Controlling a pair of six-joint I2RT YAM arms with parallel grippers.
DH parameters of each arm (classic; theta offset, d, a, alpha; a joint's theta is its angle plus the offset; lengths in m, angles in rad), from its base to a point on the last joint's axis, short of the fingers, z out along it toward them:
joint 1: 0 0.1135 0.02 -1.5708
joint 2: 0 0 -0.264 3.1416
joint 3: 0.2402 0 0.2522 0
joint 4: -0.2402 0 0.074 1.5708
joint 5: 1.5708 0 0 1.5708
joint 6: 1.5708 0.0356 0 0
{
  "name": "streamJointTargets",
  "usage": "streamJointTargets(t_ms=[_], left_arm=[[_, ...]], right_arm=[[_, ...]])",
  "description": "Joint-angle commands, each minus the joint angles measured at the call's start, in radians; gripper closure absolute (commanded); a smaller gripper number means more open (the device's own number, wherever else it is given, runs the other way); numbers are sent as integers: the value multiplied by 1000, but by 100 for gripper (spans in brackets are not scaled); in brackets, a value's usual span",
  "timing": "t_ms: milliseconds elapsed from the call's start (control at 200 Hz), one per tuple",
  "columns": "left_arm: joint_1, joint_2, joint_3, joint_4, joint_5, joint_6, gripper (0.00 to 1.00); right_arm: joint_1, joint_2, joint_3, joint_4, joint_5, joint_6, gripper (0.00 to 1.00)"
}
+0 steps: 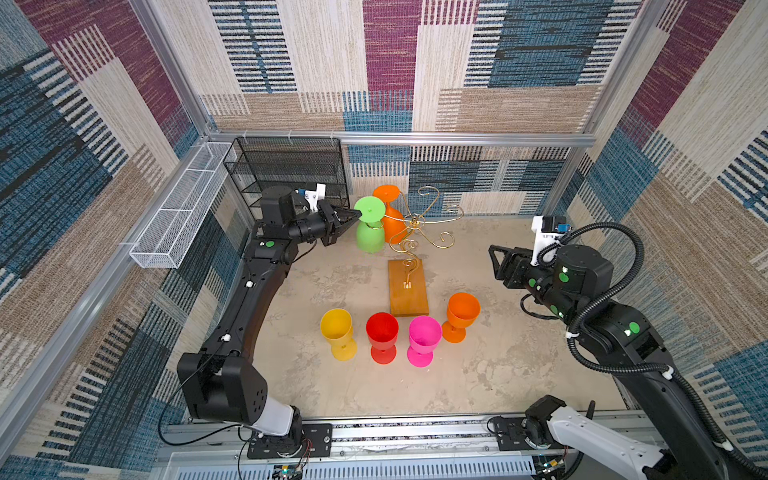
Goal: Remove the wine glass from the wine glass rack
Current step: 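Close the left gripper on the green glass foot on the rack, then lift the green glass off the rack with the left gripper while the right approaches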
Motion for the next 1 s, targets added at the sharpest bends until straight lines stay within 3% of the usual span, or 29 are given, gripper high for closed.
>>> streamJointTargets(t_ms=[0,396,996], left_arm=[[-8,11,24,28,19,28,100],[-77,45,36,27,32,50,100],[-96,-115,-102,14,49,33,100]], right_arm=[[-3,3,6,47,-11,-8,33],[-4,8,3,52,-25,-5,33],[-6,3,-13,62,-37,-2,33]])
